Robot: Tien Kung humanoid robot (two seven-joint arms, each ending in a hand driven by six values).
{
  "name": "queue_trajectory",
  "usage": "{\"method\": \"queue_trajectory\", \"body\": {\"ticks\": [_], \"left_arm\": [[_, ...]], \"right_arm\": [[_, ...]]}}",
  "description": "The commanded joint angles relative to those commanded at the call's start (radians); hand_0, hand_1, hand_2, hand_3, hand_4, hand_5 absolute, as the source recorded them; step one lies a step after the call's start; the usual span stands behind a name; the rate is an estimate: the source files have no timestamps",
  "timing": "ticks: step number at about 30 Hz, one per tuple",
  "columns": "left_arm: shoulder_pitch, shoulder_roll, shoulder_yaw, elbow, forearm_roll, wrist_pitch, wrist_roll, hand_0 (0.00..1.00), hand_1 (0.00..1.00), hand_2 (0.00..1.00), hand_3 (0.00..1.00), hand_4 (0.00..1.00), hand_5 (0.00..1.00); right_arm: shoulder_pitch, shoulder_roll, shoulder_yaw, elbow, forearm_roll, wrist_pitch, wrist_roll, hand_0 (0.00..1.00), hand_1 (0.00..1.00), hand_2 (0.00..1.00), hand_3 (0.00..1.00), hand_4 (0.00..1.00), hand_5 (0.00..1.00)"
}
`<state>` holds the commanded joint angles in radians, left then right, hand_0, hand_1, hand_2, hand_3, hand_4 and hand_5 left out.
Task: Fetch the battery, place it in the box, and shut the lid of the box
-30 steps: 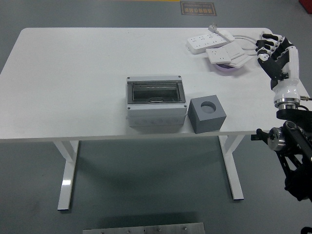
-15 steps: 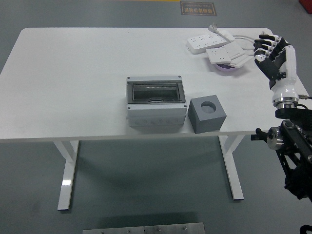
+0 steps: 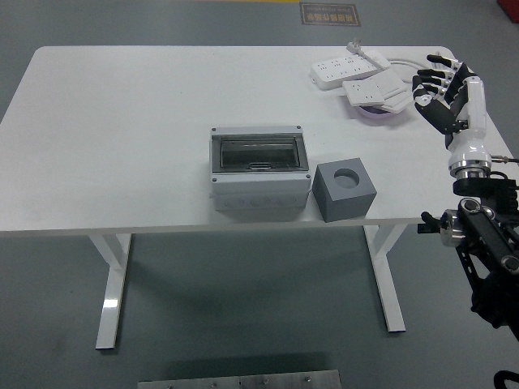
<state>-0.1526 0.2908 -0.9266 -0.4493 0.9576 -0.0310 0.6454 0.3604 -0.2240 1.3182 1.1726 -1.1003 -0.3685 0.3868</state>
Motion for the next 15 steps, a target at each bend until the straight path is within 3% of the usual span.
{"method": "queue_trajectory", "body": {"ticks": [4,5,10,11,15], "left_arm": [[0.001,0.003,-0.001,0.0,0.0,0.0,0.0,0.863,0.911,0.853,0.866,0.911,0.885],[0.001,0.004,-0.001,0.0,0.0,0.0,0.0,0.863,0.911,0.852,0.866,0.911,0.883],[0.003,0.006,-0.003,-0.001,0.003,0.001,0.0,0.863,0.911,0.852,0.866,0.911,0.883],[0.003,0.006,-0.003,-0.001,0.004,0.0,0.0,0.863,0.91,0.852,0.865,0.913,0.882],[0.0,0.007,-0.005,0.0,0.008,-0.002,0.0,0.863,0.91,0.852,0.865,0.913,0.882]], "right_arm": [[0.011,0.008,-0.006,0.018,-0.068,-0.078,0.017,0.579,0.587,0.633,0.822,0.855,0.101],[0.013,0.01,-0.007,0.02,-0.086,-0.097,0.019,0.528,0.505,0.553,0.718,0.728,0.04],[0.029,0.025,-0.016,0.011,-0.137,-0.181,0.054,0.528,0.505,0.553,0.718,0.728,0.04],[0.031,0.028,-0.015,0.008,-0.14,-0.19,0.062,0.471,0.447,0.495,0.609,0.518,0.105],[0.041,0.04,-0.006,-0.008,-0.144,-0.212,0.093,0.471,0.447,0.495,0.609,0.518,0.105]]}}
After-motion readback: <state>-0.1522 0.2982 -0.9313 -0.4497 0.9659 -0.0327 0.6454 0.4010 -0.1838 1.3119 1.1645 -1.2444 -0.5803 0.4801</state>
